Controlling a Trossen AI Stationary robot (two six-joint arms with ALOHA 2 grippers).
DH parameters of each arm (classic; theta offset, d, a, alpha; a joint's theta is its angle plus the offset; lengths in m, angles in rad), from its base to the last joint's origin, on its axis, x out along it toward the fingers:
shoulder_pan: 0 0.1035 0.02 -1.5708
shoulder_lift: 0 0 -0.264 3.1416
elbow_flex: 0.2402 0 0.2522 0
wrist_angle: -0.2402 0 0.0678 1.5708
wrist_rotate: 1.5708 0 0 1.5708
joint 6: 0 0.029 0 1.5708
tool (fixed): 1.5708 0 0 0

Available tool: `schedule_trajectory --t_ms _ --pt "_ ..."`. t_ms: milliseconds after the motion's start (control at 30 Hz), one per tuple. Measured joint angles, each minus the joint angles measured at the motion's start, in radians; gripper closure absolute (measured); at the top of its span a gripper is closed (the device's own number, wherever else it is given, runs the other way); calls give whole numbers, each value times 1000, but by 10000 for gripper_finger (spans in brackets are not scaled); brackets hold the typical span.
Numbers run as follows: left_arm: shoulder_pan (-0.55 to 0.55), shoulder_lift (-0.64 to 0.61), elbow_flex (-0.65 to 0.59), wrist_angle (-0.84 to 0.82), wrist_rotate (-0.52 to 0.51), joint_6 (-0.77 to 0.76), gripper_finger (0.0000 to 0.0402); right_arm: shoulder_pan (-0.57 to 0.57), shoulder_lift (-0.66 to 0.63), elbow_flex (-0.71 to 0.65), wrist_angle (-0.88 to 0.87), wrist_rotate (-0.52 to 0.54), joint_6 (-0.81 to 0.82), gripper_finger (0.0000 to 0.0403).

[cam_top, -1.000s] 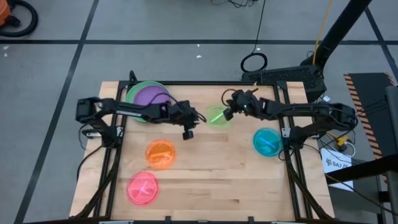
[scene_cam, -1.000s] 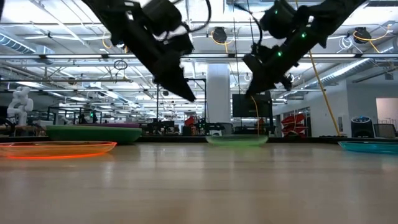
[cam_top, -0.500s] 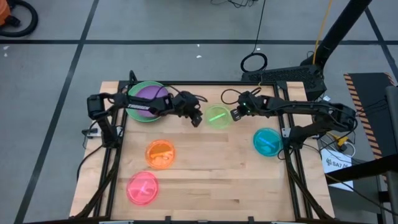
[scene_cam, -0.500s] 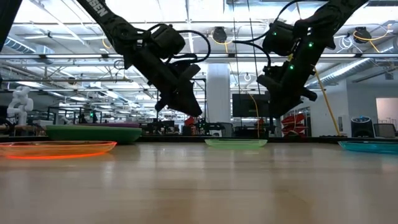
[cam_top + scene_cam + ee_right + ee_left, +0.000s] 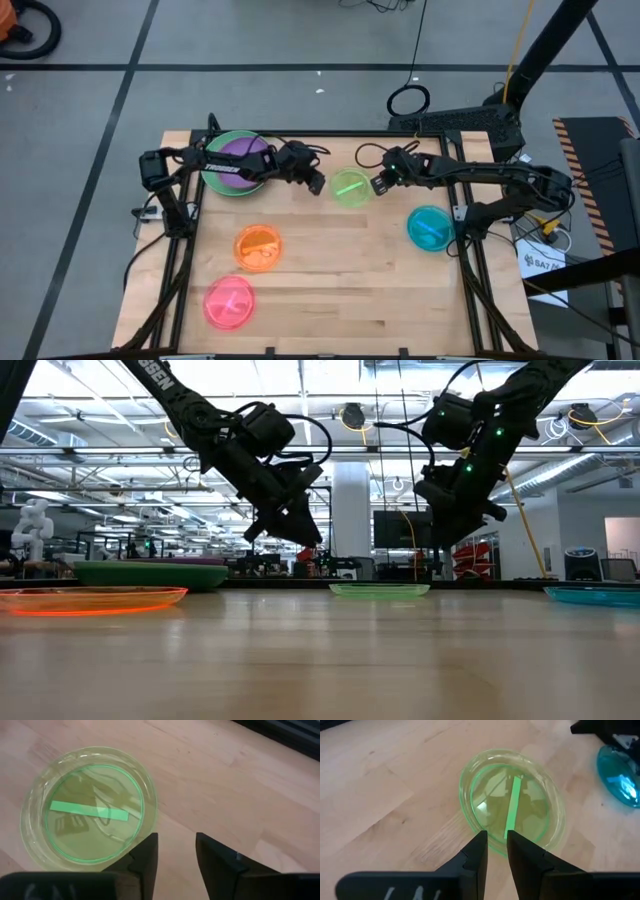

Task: Stack plastic plates
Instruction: Stack the transparent green plate on top of the violet plate

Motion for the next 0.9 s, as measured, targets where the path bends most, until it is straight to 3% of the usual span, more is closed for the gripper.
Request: schedule_trajectory --t_ms 167,267,333,467,700,900 --pt "-5 0 0 0 -6 42 310 0 0 0 17 0 -23 275" --pt "-14 0 0 12 -22 89 342 0 0 0 17 0 -46 275" --pt "-25 0 0 34 -14 200 382 0 0 0 16 0 -63 275" --pt "-58 -1 0 59 6 417 396 0 0 0 11 0 -100 275" --pt "25 0 2 64 53 326 398 -1 0 0 2 0 -124 275" --pt "62 38 93 41 84 322 399 -22 0 0 2 1 -133 275"
